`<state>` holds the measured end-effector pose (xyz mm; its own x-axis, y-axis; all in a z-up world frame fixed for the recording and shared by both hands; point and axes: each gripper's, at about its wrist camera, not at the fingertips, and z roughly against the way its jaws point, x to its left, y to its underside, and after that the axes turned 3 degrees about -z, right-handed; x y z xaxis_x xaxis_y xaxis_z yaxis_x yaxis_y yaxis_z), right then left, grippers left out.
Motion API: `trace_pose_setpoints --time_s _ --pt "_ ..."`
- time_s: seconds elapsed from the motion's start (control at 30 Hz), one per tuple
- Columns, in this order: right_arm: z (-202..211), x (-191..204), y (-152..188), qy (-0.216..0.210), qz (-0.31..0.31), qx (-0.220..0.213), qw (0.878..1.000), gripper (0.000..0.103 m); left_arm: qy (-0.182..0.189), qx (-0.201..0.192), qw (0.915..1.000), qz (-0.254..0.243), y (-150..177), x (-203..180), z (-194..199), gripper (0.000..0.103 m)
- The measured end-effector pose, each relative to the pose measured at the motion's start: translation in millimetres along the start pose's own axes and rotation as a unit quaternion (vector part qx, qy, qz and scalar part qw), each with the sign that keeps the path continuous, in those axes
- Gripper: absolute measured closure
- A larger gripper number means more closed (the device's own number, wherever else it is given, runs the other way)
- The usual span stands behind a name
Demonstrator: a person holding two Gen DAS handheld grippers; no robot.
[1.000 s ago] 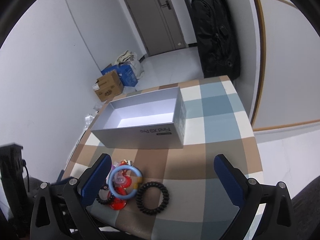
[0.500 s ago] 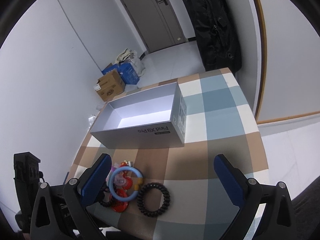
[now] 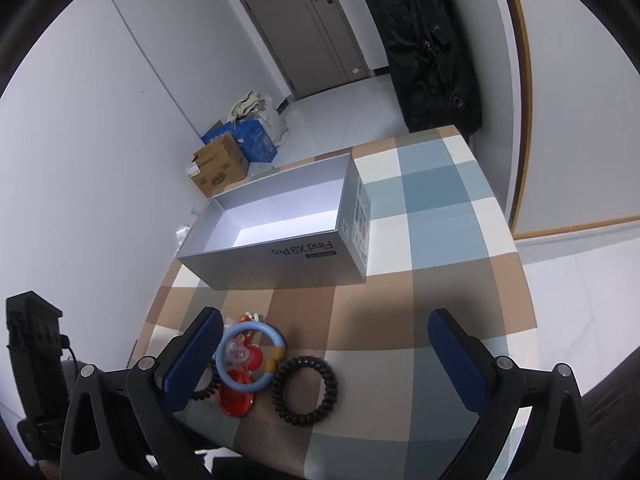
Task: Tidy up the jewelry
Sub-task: 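Lower the left tool onto the pile and grasp a black beaded bracelet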
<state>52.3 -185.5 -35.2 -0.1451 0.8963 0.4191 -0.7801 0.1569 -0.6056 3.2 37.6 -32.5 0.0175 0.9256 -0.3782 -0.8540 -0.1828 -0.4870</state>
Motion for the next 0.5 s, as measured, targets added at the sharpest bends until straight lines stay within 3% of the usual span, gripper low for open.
trace_pose_setpoints --time_s 0.2,0.5 --pt "-1 1 3 0.001 0.000 0.012 1.000 0.000 -0.027 0.008 0.9993 -0.024 -1 -2 -5 0.097" --pt "-3 7 7 0.009 0.012 0.016 1.000 0.000 -0.004 -0.004 0.9999 -0.012 -17 8 -2 0.097"
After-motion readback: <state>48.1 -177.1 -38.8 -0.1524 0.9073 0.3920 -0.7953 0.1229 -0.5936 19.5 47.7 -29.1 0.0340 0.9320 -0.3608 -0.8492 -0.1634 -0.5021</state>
